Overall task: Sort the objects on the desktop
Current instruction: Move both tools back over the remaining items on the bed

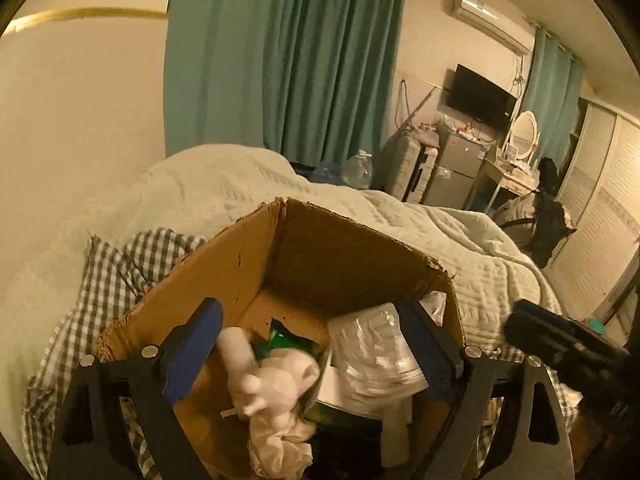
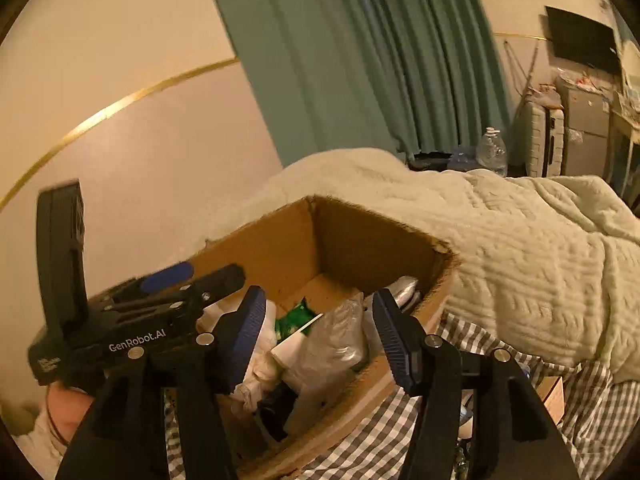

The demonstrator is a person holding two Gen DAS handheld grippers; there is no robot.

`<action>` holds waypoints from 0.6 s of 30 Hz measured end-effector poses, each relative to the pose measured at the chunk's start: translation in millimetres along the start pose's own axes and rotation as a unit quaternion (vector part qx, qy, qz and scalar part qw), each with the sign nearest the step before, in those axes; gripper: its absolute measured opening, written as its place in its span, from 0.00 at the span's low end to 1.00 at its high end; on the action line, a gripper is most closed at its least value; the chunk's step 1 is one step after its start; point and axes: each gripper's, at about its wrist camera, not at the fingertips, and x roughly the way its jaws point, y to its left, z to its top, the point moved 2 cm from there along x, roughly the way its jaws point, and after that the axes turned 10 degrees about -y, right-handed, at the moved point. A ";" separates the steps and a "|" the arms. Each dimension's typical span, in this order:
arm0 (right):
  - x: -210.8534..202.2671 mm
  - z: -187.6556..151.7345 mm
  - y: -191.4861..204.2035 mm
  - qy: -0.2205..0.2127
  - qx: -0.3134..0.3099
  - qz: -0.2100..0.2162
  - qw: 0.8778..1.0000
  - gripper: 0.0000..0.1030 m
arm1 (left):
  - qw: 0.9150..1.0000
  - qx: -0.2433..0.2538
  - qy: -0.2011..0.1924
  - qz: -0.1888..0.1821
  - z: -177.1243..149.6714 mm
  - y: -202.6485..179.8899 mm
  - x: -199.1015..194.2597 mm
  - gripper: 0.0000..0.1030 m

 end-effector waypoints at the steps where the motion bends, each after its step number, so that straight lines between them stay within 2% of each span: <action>1: -1.9 2.4 -6.8 -0.002 0.008 -0.004 1.000 0.54 | 1.000 0.008 -0.001 0.006 0.4 -4.5 -1.8 0.90; 4: -20.9 0.2 -30.3 -0.001 0.016 -0.034 0.999 0.55 | 1.000 0.020 -0.007 -0.016 2.3 -24.9 -16.5 0.90; 10: -91.0 -8.5 -82.7 -0.003 0.022 -0.132 0.991 0.58 | 0.994 0.072 -0.021 -0.079 -5.1 -92.3 -53.5 0.94; 14: -142.7 -19.1 -118.0 -0.008 0.041 -0.196 0.980 0.58 | 0.987 0.086 0.009 -0.136 -25.1 -148.4 -66.0 0.95; 16: -157.1 -24.4 -128.4 -0.008 0.045 -0.213 0.976 0.59 | 0.982 0.103 0.019 -0.157 -39.0 -175.4 -67.8 0.95; 18: -171.2 -29.3 -137.9 -0.008 0.054 -0.222 0.973 0.60 | 0.978 0.132 0.036 -0.159 -58.5 -198.4 -61.6 0.95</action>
